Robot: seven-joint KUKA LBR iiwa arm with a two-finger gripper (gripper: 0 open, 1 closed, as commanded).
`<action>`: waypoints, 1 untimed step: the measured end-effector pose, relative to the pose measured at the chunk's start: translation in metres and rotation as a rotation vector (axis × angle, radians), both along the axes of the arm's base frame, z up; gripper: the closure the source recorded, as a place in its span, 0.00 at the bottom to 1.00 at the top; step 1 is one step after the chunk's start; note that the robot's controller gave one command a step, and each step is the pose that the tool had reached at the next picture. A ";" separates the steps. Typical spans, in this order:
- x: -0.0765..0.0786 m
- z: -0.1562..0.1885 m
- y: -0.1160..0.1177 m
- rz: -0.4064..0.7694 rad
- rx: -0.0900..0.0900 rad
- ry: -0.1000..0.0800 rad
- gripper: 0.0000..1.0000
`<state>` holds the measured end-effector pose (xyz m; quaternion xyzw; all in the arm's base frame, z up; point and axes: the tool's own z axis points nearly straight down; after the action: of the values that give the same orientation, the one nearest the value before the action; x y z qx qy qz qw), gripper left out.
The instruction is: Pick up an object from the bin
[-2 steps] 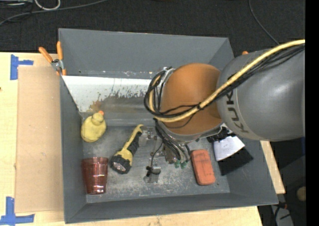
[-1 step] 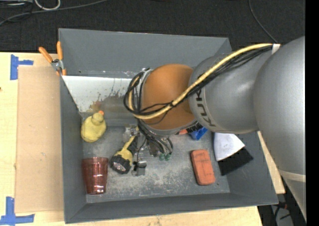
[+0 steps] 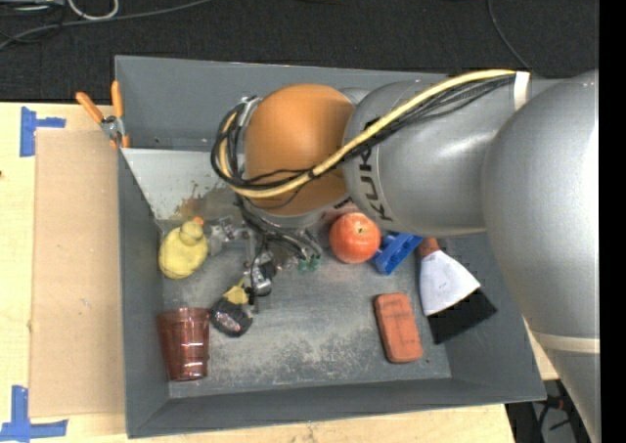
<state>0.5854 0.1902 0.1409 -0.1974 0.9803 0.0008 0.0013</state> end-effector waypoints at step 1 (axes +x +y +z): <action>0.002 -0.008 0.002 0.261 0.000 -0.001 0.00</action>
Offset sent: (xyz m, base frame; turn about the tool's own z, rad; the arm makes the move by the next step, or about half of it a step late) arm 0.0123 -0.0161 -0.0709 -0.4940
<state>0.5879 0.1917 0.1330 -0.3231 0.9464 0.0006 0.0017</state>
